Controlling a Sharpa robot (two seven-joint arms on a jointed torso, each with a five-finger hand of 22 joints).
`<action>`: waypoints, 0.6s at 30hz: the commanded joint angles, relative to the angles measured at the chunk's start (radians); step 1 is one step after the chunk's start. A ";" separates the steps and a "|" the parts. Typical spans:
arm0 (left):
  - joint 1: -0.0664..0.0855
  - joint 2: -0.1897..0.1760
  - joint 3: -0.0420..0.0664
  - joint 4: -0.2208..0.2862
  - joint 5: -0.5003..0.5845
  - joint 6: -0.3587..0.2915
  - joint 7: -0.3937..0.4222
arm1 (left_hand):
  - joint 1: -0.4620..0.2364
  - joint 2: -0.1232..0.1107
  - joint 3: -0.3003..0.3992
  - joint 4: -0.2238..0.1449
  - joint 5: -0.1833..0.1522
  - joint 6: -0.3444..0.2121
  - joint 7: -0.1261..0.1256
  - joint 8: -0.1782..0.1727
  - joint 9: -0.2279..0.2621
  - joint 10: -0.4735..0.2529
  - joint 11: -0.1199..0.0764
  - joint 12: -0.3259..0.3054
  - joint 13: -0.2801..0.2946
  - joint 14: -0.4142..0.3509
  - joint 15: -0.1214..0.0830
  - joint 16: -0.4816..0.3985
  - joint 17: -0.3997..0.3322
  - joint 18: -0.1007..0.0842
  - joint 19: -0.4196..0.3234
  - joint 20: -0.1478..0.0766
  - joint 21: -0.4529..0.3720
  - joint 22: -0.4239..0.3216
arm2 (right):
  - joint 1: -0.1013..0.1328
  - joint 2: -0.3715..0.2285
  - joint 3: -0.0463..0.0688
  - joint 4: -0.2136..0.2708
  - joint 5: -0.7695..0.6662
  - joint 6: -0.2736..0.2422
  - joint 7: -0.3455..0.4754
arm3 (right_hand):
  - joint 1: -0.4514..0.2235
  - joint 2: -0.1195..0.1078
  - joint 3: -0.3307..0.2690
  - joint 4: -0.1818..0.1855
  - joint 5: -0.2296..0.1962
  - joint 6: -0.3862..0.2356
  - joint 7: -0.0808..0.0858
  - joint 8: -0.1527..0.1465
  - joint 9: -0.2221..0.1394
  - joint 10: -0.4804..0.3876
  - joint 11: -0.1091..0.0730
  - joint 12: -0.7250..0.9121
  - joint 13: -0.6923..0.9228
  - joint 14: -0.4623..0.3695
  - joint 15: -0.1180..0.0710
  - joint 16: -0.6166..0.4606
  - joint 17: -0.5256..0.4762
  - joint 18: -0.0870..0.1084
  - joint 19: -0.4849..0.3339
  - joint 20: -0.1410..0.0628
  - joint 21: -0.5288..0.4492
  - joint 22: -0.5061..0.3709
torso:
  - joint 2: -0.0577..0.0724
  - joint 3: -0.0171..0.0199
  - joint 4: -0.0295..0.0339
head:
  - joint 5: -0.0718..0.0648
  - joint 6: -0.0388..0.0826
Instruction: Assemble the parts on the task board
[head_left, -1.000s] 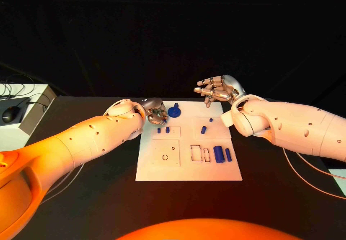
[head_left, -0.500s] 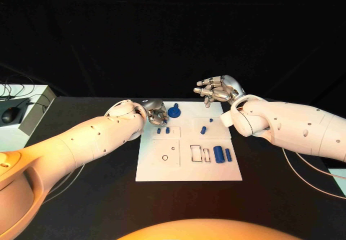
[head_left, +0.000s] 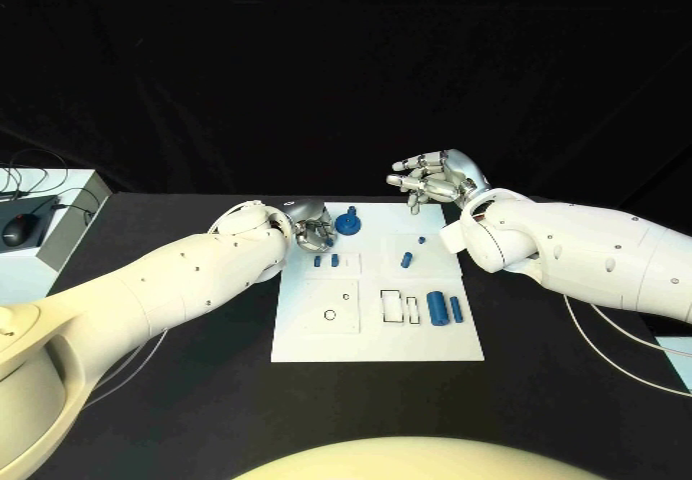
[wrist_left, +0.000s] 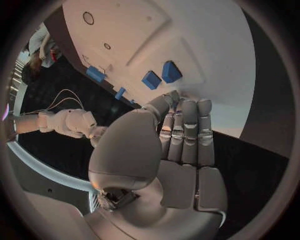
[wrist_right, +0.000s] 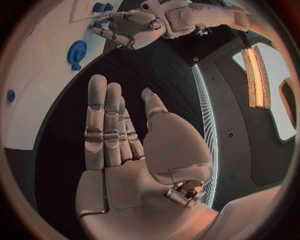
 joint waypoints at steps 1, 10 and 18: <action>-0.005 0.000 -0.003 0.008 -0.006 0.027 -0.006 | -0.001 -0.013 0.001 0.001 -0.006 -0.020 -0.004 0.001 -0.001 -0.014 0.002 0.003 0.001 -0.008 0.001 0.000 -0.001 0.012 -0.002 0.005 -0.006 -0.001 | 0.000 0.000 0.001 -0.001 0.000 0.010 0.012 | -0.001 0.008 0.001 -0.001 0.003 -0.001 0.009 -0.006 0.000 -0.001 -0.006 -0.001 -0.001 -0.005 0.000 0.006 0.002 0.019 -0.007 0.000 0.005 0.002 | 0.000 -0.0002 -0.0004 | 0.001 0.000; -0.005 -0.003 -0.002 0.016 -0.006 0.005 0.001 | -0.002 -0.025 0.001 0.001 -0.006 -0.102 -0.026 0.000 -0.003 -0.055 0.016 0.008 0.001 -0.025 0.012 0.007 -0.010 0.015 0.000 0.010 -0.007 0.001 | 0.000 0.001 0.001 -0.002 0.002 0.011 0.013 | -0.001 0.008 0.001 -0.001 0.003 -0.001 0.009 -0.006 0.000 -0.001 -0.006 -0.001 -0.001 -0.005 0.000 0.006 0.002 0.019 -0.007 0.000 0.005 0.002 | 0.000 0.0002 -0.0011 | 0.001 -0.001; -0.005 -0.008 -0.002 0.021 -0.005 -0.012 0.000 | 0.001 -0.028 -0.002 0.003 -0.005 -0.131 -0.030 -0.001 -0.004 -0.067 0.020 0.013 0.001 -0.030 0.014 0.011 -0.019 0.018 0.000 0.014 -0.009 0.002 | 0.000 0.000 0.001 -0.002 0.003 0.011 0.013 | -0.001 0.008 0.001 -0.001 0.003 -0.001 0.009 -0.006 0.000 -0.001 -0.006 -0.001 -0.001 -0.005 0.000 0.006 0.002 0.019 -0.007 0.000 0.005 0.002 | 0.000 -0.0001 -0.0007 | 0.000 0.000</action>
